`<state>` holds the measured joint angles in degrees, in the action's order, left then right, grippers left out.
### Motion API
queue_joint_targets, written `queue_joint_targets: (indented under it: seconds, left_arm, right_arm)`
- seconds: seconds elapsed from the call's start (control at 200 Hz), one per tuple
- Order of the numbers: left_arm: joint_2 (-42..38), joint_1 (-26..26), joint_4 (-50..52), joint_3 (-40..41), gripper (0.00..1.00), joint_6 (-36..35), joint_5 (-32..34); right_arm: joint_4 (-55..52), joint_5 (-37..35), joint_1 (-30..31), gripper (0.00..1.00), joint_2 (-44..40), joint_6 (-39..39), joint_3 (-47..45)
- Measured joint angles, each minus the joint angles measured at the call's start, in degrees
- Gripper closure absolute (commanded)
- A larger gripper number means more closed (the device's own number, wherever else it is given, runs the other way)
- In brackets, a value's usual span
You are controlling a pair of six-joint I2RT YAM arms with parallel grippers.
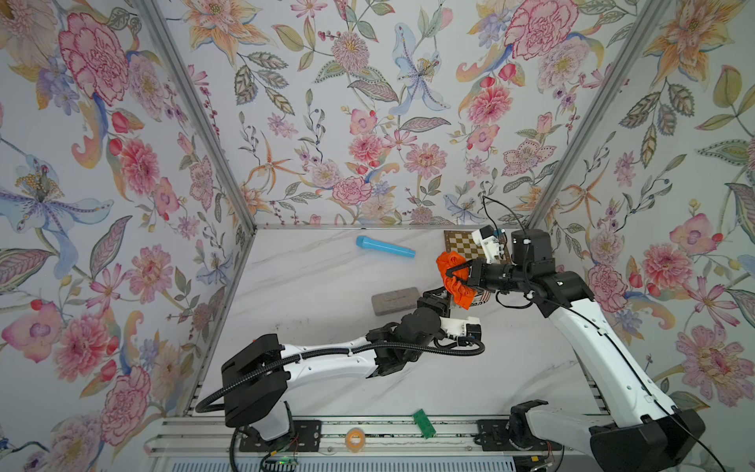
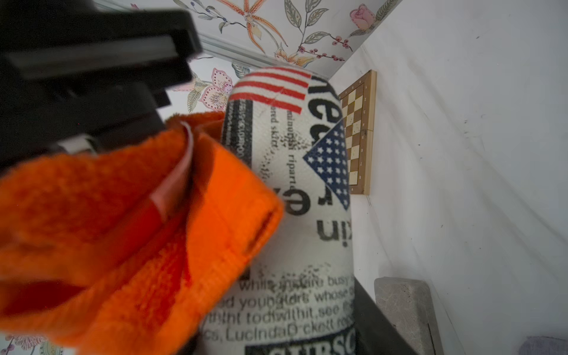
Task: Wipe the eyeglass case
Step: Wipe the dirt from the eyeglass case.
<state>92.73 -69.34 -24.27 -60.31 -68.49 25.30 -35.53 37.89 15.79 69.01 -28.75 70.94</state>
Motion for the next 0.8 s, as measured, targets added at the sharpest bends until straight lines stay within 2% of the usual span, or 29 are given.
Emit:
queue_joint_targets:
  seconds: [0.17, 0.24, 0.31, 0.45, 0.515, 0.606, 0.721, 0.796]
  left_arm:
    - [0.7, -0.2, 0.2, 2.1, 0.67, -0.9, 0.3]
    - [0.7, -0.1, 0.1, 2.1, 0.67, -0.9, 0.5]
    - [0.7, 0.0, 0.0, 2.1, 0.67, -0.7, 0.8]
    - [0.7, 0.1, -0.1, 2.1, 0.67, -0.5, 2.2]
    - [0.7, 0.4, 0.9, 2.1, 0.67, -0.3, 3.4]
    - [0.7, 0.6, 0.7, 2.1, 0.67, -0.3, 3.2]
    - [0.7, 0.5, 0.6, 2.1, 0.66, -0.3, 2.7]
    - [0.7, 0.6, 0.4, 2.1, 0.67, -0.3, 2.5]
  right_arm:
    - [-3.0, 0.5, -9.6, 1.00, -2.0, 1.7, -4.0]
    - [-3.9, 0.2, -11.3, 1.00, -2.8, 2.2, -3.9]
    - [-3.4, -0.6, -8.2, 1.00, -2.8, 1.9, -3.9]
    - [3.1, -0.7, 2.7, 1.00, -1.3, -1.8, -5.4]
    - [5.0, -0.8, 3.8, 1.00, 0.0, -2.3, -5.4]
    - [4.8, 1.3, 0.9, 1.00, 0.6, -1.9, -5.4]
    - [2.2, 2.9, -7.2, 1.00, 0.3, -0.5, -5.4]
    - [1.2, 3.1, -9.9, 1.00, 0.2, -0.5, -5.4]
